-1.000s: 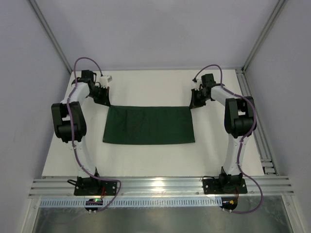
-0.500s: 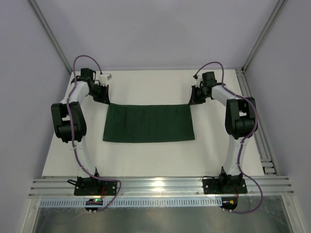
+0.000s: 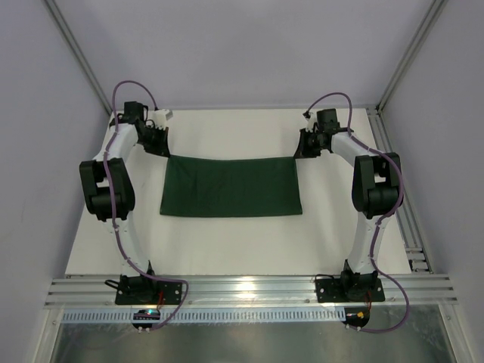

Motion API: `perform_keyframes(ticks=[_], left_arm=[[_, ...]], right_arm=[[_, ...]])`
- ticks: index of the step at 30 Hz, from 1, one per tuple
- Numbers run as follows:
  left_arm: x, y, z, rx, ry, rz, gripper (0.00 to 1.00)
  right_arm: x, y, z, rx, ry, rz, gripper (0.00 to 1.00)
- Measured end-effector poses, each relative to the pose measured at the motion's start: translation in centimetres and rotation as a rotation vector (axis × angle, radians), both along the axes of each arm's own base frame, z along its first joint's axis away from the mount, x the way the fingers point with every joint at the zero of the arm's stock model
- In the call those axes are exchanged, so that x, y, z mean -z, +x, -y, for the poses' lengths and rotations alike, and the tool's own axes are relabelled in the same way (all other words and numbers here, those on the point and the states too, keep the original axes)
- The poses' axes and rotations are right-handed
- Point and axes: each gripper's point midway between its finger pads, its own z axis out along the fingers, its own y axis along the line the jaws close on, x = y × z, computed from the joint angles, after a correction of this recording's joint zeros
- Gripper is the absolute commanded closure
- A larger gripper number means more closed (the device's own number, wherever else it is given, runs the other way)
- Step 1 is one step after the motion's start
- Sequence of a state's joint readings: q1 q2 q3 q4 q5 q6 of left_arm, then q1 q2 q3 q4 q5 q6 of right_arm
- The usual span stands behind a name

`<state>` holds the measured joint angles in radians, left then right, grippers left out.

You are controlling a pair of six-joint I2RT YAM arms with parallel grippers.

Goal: Fold the napkin into a case and place the utensils inside
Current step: Smooth out the rectangle-folded napkin at the center of the board.

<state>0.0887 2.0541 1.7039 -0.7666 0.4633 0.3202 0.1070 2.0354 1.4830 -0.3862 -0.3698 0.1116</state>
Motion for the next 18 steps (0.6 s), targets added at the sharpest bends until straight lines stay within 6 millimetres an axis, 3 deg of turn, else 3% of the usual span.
perform_keyframes(ticks=[8,18], left_arm=[[-0.1,1.1,-0.3,-0.004,0.01,0.014,1.0],[2.7,0.7,-0.3,-0.006,0.009,-0.051,1.0]], right_arm=[[-0.1,0.1,0.2,0.008,0.006,0.002,0.96],[0.0,0.1,0.1,0.003,0.012,-0.003,0.96]])
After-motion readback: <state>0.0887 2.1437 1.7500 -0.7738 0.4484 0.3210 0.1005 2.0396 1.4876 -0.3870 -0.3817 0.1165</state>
